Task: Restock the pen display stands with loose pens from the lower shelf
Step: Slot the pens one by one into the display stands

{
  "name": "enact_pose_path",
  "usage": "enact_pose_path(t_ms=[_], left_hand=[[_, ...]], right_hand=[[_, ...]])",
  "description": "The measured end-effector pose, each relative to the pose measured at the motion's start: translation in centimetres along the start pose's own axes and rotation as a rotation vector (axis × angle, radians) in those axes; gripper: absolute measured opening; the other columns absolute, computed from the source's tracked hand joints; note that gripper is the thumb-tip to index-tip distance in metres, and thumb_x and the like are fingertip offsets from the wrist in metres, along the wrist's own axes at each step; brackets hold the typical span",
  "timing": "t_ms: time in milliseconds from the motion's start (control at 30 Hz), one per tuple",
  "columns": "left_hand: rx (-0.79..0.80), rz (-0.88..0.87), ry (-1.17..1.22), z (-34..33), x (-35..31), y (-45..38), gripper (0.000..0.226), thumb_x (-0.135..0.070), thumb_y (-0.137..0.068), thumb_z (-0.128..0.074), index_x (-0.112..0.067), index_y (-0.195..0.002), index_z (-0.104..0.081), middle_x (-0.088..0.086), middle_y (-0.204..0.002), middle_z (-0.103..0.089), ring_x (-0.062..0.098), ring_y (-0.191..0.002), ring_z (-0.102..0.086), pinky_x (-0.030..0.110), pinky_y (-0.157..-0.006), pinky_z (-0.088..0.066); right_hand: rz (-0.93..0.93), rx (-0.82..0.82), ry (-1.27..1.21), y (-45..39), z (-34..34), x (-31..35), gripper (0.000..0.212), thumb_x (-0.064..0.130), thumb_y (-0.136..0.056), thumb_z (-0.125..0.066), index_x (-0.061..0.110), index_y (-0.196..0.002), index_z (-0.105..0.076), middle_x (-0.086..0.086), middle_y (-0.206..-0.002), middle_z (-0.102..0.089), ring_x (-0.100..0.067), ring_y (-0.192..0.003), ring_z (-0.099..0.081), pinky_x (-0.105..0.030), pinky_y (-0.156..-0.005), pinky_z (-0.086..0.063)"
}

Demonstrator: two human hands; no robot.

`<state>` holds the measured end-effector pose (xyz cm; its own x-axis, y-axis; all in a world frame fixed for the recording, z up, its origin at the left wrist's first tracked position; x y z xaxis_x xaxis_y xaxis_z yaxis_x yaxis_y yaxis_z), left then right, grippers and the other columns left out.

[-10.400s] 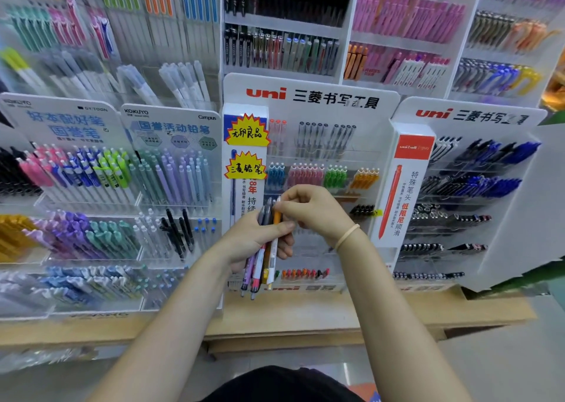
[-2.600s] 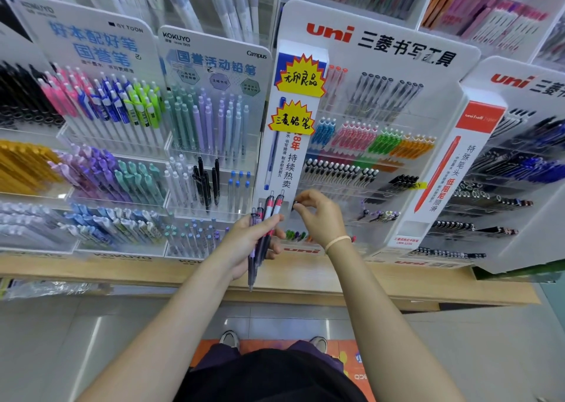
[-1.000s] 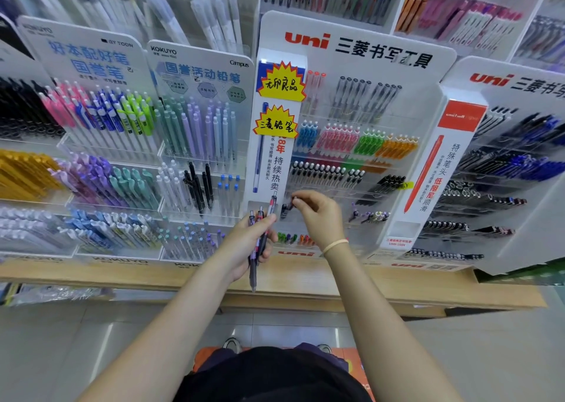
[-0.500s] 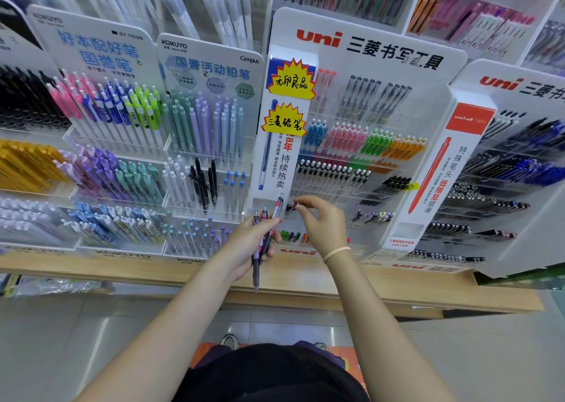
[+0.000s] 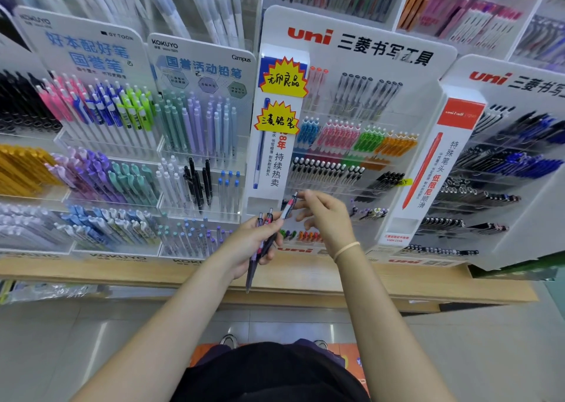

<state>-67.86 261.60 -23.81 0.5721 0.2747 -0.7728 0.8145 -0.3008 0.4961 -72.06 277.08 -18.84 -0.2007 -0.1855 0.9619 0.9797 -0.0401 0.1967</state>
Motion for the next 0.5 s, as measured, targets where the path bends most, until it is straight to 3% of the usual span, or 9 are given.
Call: enact_pose_path(t_ms=[67,200,300,400,500], left_hand=[[0.031,0.007,-0.002,-0.5,-0.1,-0.2,0.035,-0.029,-0.096,-0.065,-0.019,-0.129,-0.058,0.005,-0.072,-0.062,0.016,-0.049,-0.05,0.022,-0.038,-0.032],[0.078,0.013,-0.023,-1.6,-0.6,-0.5,0.031,-0.03,-0.097,-0.062,-0.013,-0.123,-0.058,0.007,-0.074,-0.064,0.017,-0.05,-0.054,0.022,-0.039,-0.034],[-0.007,0.002,-0.059,-1.8,-1.1,-0.8,0.028,-0.034,-0.1,-0.059,-0.011,-0.115,-0.064,0.011,-0.085,-0.07,0.023,-0.066,-0.068,0.026,-0.043,-0.047],[-0.119,0.011,-0.053,-1.5,-1.4,-1.1,0.026,-0.039,-0.102,-0.054,-0.022,-0.118,-0.066,0.014,-0.09,-0.072,0.03,-0.075,-0.073,0.032,-0.051,-0.058],[-0.126,0.024,-0.179,-1.2,-1.6,-1.3,0.029,-0.047,-0.103,-0.048,-0.027,-0.119,-0.063,0.01,-0.073,-0.07,0.026,-0.059,-0.067,0.028,-0.047,-0.049]], right_hand=[[-0.064,0.083,-0.157,0.2,0.0,0.3,0.019,0.016,-0.099,-0.058,0.005,-0.109,-0.07,-0.004,-0.085,-0.071,-0.016,-0.068,-0.063,-0.024,-0.055,-0.049],[-0.064,0.086,-0.204,0.2,1.0,0.6,0.023,0.011,-0.097,-0.061,-0.002,-0.115,-0.067,-0.006,-0.089,-0.068,-0.015,-0.067,-0.062,-0.024,-0.059,-0.049],[0.031,-0.009,-0.158,0.3,2.5,1.8,0.012,0.01,-0.097,-0.062,0.009,-0.104,-0.072,-0.002,-0.085,-0.07,-0.014,-0.071,-0.063,-0.027,-0.067,-0.053],[0.177,-0.154,-0.111,0.2,4.6,3.9,0.016,0.007,-0.096,-0.062,0.02,-0.097,-0.071,0.0,-0.085,-0.071,-0.012,-0.075,-0.066,-0.029,-0.073,-0.057],[0.256,-0.201,-0.062,-0.1,5.4,5.1,0.014,0.006,-0.094,-0.064,0.016,-0.1,-0.072,-0.003,-0.092,-0.073,-0.011,-0.082,-0.067,-0.028,-0.081,-0.058]])
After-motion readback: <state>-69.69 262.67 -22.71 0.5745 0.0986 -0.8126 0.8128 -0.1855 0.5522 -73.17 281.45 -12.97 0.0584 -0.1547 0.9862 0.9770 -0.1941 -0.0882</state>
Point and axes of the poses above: each hand's wrist, its own y-axis away from the middle knuckle, its own z-axis out of the back of the hand, x = y × z, the point moved 6 cm from there along -y, towards the middle knuckle
